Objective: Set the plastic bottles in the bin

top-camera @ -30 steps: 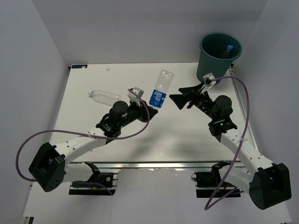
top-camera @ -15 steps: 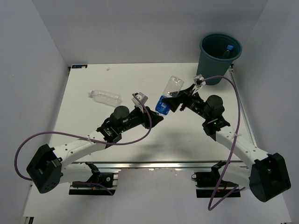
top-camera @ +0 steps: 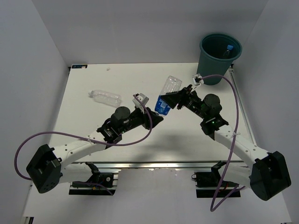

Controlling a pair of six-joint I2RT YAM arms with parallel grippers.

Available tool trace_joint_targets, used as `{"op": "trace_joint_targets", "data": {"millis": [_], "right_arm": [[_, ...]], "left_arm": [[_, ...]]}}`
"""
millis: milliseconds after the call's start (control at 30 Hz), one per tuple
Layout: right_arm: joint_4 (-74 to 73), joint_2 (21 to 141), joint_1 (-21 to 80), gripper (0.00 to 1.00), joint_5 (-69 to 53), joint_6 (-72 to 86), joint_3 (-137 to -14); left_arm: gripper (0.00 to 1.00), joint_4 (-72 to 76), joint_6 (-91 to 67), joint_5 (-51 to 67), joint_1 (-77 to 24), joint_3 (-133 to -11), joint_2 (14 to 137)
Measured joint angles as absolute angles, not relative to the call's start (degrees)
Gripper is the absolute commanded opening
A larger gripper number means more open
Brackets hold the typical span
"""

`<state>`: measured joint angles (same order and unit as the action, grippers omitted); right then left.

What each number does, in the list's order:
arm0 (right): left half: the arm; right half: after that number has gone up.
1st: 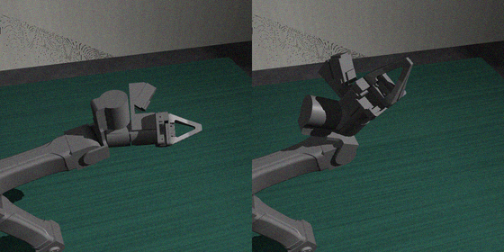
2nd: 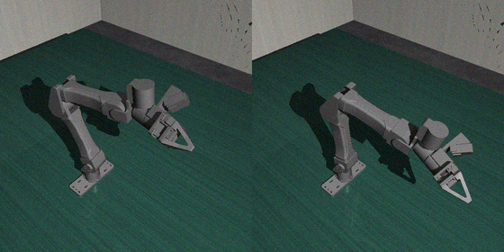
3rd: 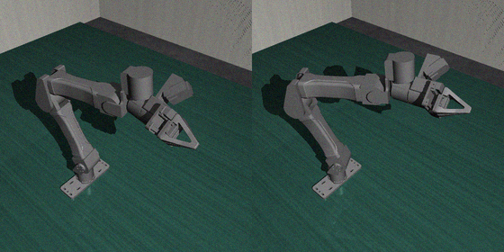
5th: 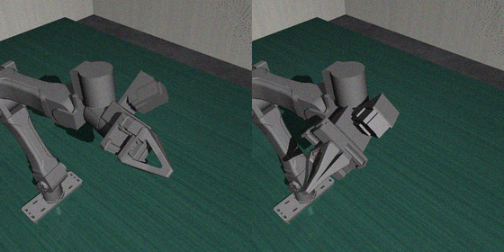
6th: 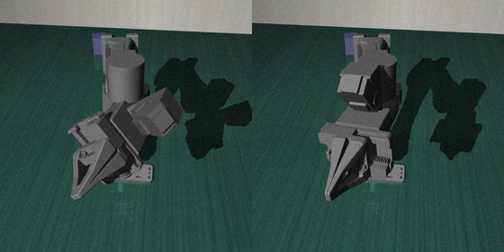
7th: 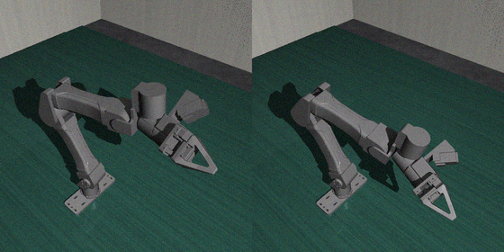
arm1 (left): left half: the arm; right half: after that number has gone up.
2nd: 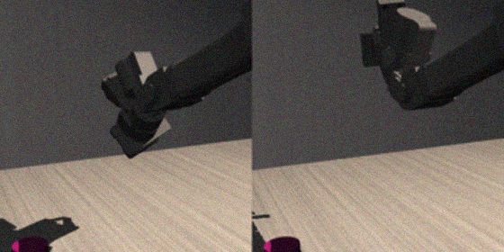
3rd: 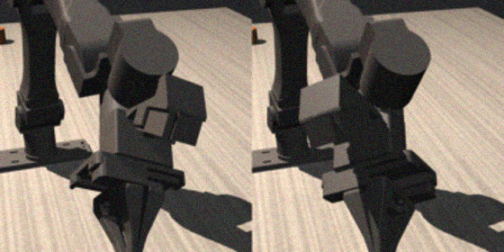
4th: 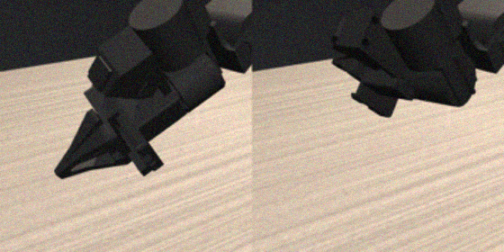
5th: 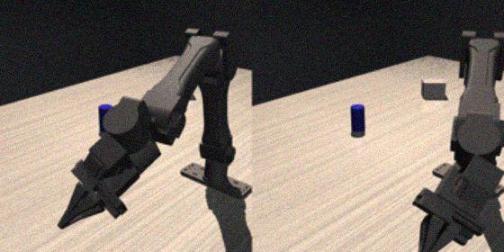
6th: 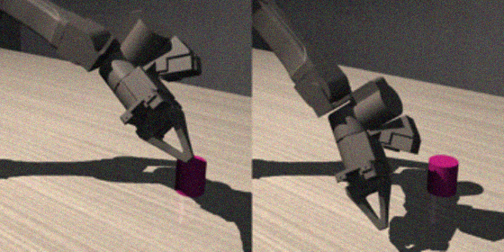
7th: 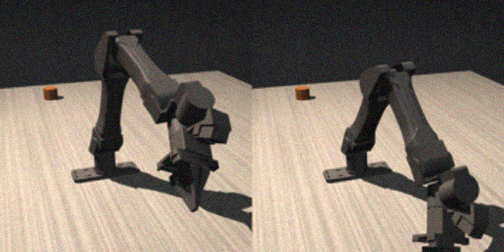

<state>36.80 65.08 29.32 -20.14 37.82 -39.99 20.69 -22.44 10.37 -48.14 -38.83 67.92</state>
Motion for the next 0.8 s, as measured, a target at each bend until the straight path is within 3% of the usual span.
{"op": "trace_joint_targets", "data": {"millis": [33, 67, 100, 567, 800], "right_arm": [[36.3, 64.9, 29.4, 0.26, -19.6, 37.8, -40.0], [36.0, 64.8, 29.5, 0.25, -19.4, 37.9, -40.0], [35.8, 64.8, 29.5, 0.24, -18.9, 37.8, -40.0], [28.6, 64.0, 28.6, 0.21, -3.3, 29.2, -40.4], [25.7, 69.0, 22.6, 0.24, 1.1, 23.2, -50.8]], "left_arm": [[0.27, 20.6, -22.4, 10.2, -48.2, -38.9, 67.9], [0.79, 20.3, -22.4, 9.8, -48.2, -39.0, 67.9], [0.98, 20.0, -22.1, 9.5, -48.2, -39.1, 67.9], [0.98, 11.2, -24.9, -15.0, -48.1, -39.9, 60.6], [0.98, 7.2, -29.5, -21.0, -40.2, -40.7, 60.7]]}}
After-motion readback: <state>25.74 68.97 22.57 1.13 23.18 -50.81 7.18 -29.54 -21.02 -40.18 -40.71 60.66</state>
